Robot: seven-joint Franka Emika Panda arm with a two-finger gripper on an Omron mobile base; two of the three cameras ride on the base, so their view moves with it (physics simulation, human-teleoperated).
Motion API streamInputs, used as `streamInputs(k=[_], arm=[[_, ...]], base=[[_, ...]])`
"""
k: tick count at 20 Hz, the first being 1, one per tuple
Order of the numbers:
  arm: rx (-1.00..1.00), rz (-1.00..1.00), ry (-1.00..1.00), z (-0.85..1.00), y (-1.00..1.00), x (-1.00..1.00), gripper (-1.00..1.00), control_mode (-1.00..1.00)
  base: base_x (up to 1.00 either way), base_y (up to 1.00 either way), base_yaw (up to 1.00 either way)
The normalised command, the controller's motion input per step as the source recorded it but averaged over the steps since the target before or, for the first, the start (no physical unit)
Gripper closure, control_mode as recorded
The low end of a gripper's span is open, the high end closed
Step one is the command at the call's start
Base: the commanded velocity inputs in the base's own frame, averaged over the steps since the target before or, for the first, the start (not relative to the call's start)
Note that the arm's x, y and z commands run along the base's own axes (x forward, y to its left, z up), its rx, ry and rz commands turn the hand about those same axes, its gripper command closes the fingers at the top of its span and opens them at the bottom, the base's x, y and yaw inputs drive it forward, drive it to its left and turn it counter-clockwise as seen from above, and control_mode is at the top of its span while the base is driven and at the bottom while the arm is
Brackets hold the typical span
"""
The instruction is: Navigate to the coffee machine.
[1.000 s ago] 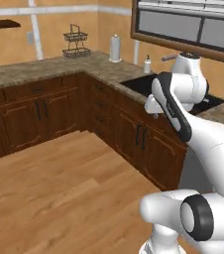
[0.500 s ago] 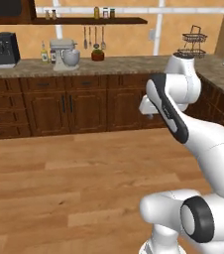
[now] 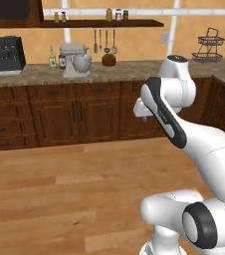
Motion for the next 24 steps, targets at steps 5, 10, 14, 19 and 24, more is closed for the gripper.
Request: streamInputs(k=[5, 10, 14, 19, 24], arm=[[0.0, 0.0, 0.0, 0.0, 0.0, 0.0, -1.0, 1.0], [0.0, 0.0, 0.0, 0.0, 0.0, 0.0, -1.0, 1.0], [0.0, 0.0, 0.0, 0.0, 0.0, 0.0, -1.0, 1.0], [0.0, 0.0, 0.0, 0.0, 0.0, 0.0, -1.0, 1.0], [0.0, 0.0, 0.0, 0.0, 0.0, 0.0, -1.0, 1.0]], base=[[1.0, 0.97, -0.06], [1.0, 0.99, -0.04], [1.0, 0.92, -0.02], [1.0, 0.89, 0.0], [1.0, 0.67, 0.0]])
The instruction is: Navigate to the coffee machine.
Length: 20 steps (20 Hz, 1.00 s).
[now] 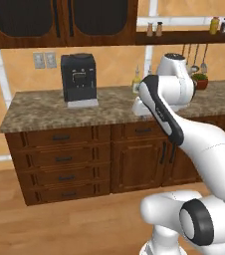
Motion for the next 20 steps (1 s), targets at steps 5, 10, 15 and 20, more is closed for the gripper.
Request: streamInputs(k=[5, 10, 15, 20], arm=[[0.0, 0.0, 0.0, 0.0, 0.0, 0.0, -1.0, 1.0], [0.0, 0.0, 0.0, 0.0, 0.0, 0.0, -1.0, 1.0], [0.0, 0.0, 0.0, 0.0, 0.0, 0.0, -1.0, 1.0], [0.0, 0.0, 0.0, 0.0, 0.0, 0.0, -1.0, 1.0]], base=[[1.0, 0.52, -0.01], [1.0, 0.58, 0.0], [0.44, 0.3, 0.0], [0.55, 0.04, 0.0]])
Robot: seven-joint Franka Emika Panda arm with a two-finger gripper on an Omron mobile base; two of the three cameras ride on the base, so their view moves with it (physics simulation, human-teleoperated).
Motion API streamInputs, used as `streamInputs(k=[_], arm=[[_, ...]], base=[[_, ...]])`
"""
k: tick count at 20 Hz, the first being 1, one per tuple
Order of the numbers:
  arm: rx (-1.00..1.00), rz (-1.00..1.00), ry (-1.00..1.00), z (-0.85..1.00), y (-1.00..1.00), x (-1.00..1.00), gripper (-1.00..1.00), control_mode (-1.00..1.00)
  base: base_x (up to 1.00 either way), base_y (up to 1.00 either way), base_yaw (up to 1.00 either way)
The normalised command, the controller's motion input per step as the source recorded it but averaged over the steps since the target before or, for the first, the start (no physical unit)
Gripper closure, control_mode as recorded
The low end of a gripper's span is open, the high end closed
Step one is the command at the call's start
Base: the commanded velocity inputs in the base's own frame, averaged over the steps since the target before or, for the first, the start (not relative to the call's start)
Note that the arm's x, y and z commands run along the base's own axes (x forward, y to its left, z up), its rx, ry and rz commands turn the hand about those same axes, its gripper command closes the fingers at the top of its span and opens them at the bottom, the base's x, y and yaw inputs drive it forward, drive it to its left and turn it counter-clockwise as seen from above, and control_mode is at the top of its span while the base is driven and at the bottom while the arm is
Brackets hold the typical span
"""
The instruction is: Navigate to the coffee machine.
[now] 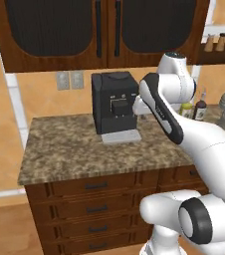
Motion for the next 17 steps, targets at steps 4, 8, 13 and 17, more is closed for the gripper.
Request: streamInputs(k=[4, 8, 13, 17], arm=[[0.0, 0.0, 0.0, 0.0, 0.0, 0.0, -1.0, 1.0], [0.0, 0.0, 0.0, 0.0, 0.0, 0.0, -1.0, 1.0], [0.0, 0.0, 0.0, 0.0, 0.0, 0.0, -1.0, 1.0], [0.0, 0.0, 0.0, 0.0, 0.0, 0.0, -1.0, 1.0]], base=[[0.85, 0.15, 0.0], [0.31, 0.25, 0.0], [0.14, 0.4, 0.0], [0.64, 0.28, 0.0]])
